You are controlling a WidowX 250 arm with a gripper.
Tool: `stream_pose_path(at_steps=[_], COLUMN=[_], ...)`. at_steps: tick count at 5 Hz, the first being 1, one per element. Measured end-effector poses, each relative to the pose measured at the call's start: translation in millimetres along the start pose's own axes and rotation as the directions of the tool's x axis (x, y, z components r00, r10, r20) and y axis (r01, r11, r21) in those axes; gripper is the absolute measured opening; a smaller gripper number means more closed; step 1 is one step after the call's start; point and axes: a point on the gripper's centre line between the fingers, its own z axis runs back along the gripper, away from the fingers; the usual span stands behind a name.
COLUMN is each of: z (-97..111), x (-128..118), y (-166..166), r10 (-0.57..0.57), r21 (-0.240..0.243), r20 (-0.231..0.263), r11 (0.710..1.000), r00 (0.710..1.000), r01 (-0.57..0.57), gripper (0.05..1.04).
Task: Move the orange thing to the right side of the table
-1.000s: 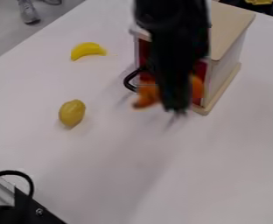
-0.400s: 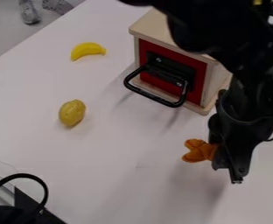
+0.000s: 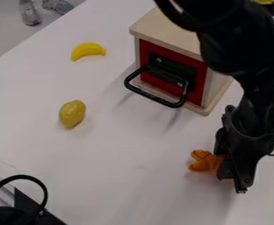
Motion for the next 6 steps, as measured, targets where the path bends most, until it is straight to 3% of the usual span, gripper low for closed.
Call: stream_pose_path(at_steps=[1, 2, 3, 4, 6], z=[-8, -10, -11, -8, 45], x=[-3, 0, -2, -6, -2], y=[0, 2, 6, 10, 23], r10=[0.006, -0.001, 0.011, 0.025, 0.059], r21=[-0.011, -0.011, -0.006, -0.005, 0.037], r20=[-0.023, -0.022, -0.035, -0.048, 0.056], r11=[1.0, 1.0, 1.0, 1.0, 0.997], r00=[1.0, 1.0, 0.999, 0.999, 0.997], r01=[-0.006, 0.0, -0.011, -0.025, -0.061], gripper=[0.409, 0.489, 0.805, 0.996, 0.997])
